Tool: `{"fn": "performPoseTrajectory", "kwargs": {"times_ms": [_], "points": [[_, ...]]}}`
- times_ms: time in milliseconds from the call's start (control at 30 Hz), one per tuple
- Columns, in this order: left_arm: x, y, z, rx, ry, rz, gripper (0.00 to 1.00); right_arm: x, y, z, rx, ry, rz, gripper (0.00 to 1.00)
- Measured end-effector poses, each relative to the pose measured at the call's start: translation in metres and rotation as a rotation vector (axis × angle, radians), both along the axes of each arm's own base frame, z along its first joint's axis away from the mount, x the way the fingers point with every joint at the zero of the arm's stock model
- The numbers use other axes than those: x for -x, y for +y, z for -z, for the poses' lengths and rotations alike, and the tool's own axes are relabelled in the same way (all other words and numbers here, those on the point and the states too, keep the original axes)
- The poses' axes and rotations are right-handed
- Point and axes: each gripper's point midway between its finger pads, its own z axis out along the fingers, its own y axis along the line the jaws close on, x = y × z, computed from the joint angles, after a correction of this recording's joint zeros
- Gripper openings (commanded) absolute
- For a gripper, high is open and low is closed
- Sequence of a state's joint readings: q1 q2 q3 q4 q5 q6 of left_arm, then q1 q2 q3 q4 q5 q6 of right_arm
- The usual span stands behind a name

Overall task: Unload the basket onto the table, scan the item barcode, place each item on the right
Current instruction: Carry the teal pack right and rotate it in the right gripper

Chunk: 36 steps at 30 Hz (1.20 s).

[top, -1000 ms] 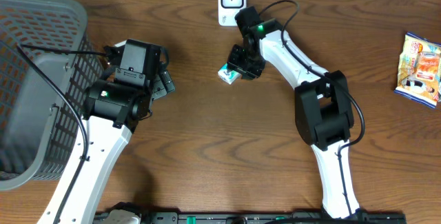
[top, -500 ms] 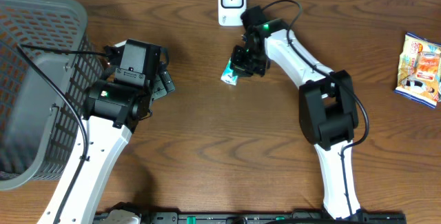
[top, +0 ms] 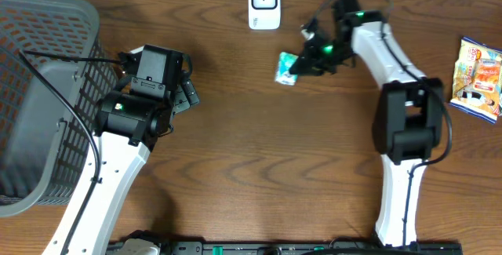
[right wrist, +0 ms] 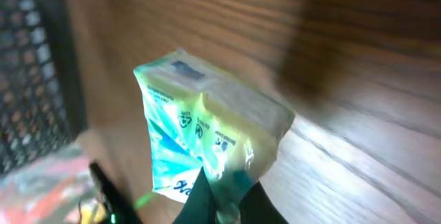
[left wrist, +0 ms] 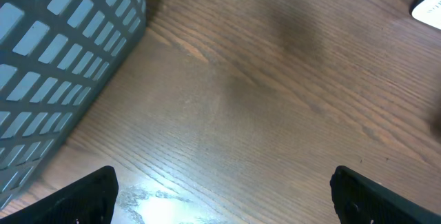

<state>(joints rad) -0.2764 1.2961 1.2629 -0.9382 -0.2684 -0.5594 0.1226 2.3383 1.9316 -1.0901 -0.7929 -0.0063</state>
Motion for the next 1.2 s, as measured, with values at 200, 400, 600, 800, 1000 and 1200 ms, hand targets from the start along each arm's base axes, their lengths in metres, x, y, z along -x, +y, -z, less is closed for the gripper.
{"fn": "performPoseTrajectory", "kwargs": {"times_ms": [200,400,600,800,1000,1200], "points": [[0.0,0.0,0.0,0.0,0.0,0.0,0.98,0.009,-0.013,-0.007,-0.061,-0.035,-0.071,0.01],[0.0,0.0,0.0,0.0,0.0,0.0,0.98,0.017,-0.001,-0.025,-0.194,-0.121,-0.17,0.01],[0.0,0.0,0.0,0.0,0.0,0.0,0.98,0.029,0.012,-0.049,-0.364,-0.183,-0.236,0.01],[0.0,0.0,0.0,0.0,0.0,0.0,0.98,0.033,0.022,-0.075,-0.523,-0.255,-0.255,0.01],[0.0,0.0,0.0,0.0,0.0,0.0,0.98,0.035,0.024,-0.087,-0.591,-0.278,-0.25,0.01],[0.0,0.0,0.0,0.0,0.0,0.0,0.98,0.05,0.028,-0.092,-0.616,-0.283,-0.287,0.01]]}}
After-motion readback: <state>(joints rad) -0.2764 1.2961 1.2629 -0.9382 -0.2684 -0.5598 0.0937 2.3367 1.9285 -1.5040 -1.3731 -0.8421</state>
